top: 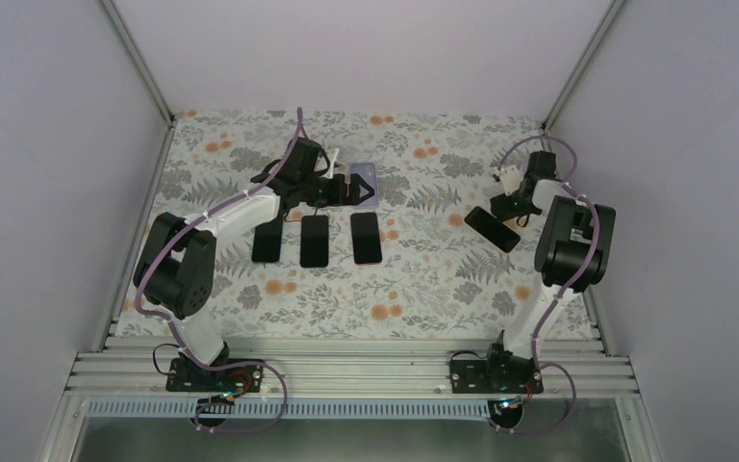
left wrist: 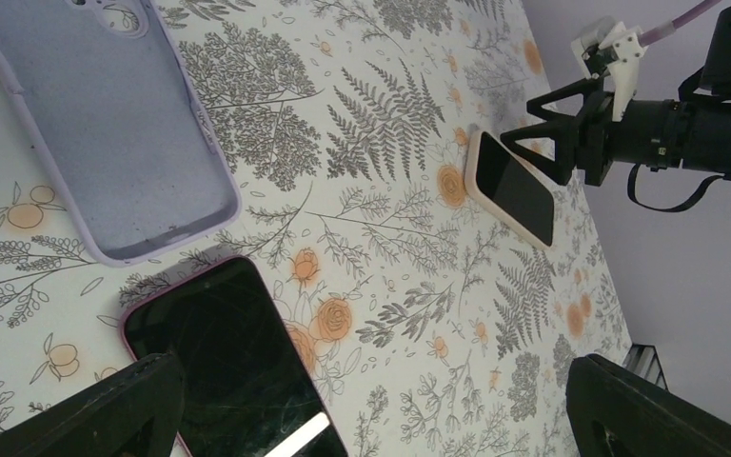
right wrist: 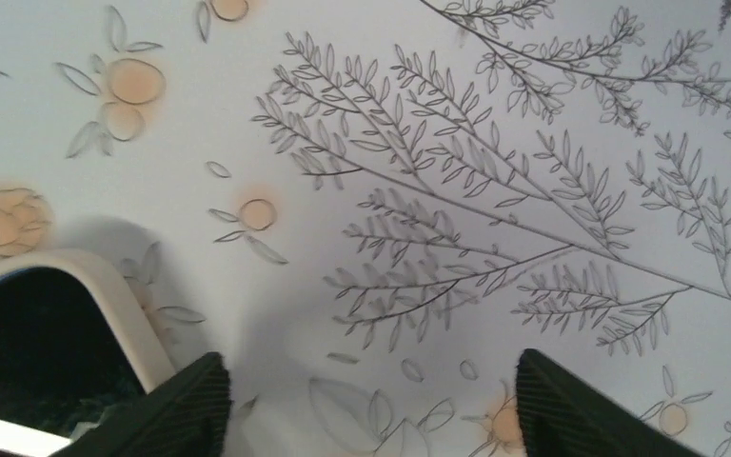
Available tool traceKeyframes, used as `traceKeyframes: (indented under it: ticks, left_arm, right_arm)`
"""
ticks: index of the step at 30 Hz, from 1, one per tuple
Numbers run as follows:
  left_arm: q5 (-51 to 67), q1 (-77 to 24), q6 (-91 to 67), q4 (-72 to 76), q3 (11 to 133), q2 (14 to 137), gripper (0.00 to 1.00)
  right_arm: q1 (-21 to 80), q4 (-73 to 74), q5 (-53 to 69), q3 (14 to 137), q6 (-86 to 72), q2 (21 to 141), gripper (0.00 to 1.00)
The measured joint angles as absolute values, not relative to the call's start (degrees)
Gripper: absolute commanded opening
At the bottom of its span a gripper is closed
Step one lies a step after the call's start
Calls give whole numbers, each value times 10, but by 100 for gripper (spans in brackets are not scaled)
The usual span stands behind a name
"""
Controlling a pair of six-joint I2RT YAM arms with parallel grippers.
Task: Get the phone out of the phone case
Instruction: Move the phone to the center of the board, then pick up the phone at the center of the board.
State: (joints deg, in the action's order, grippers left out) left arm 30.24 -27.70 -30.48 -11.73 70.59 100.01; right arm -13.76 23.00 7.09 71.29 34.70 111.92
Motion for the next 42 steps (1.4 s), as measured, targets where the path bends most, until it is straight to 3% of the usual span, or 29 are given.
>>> traceKeyframes:
  ticks: [3, 10, 21, 42]
  left_arm:
    - [307, -276, -306, -117, 706, 1000, 100]
    - [320, -275, -306, -115, 706, 999, 100]
    - [342, -275, -307, -96, 703, 990, 100]
    - [352, -275, -313, -87, 702, 990, 100]
  right_arm:
    - [-140, 259, 97, 715, 342, 1104, 99]
    - [-144, 348, 166, 733, 395, 1064, 99]
    - [-151, 478, 190, 750, 520, 1094, 99]
    - [-139, 474, 133, 745, 558, 1118, 99]
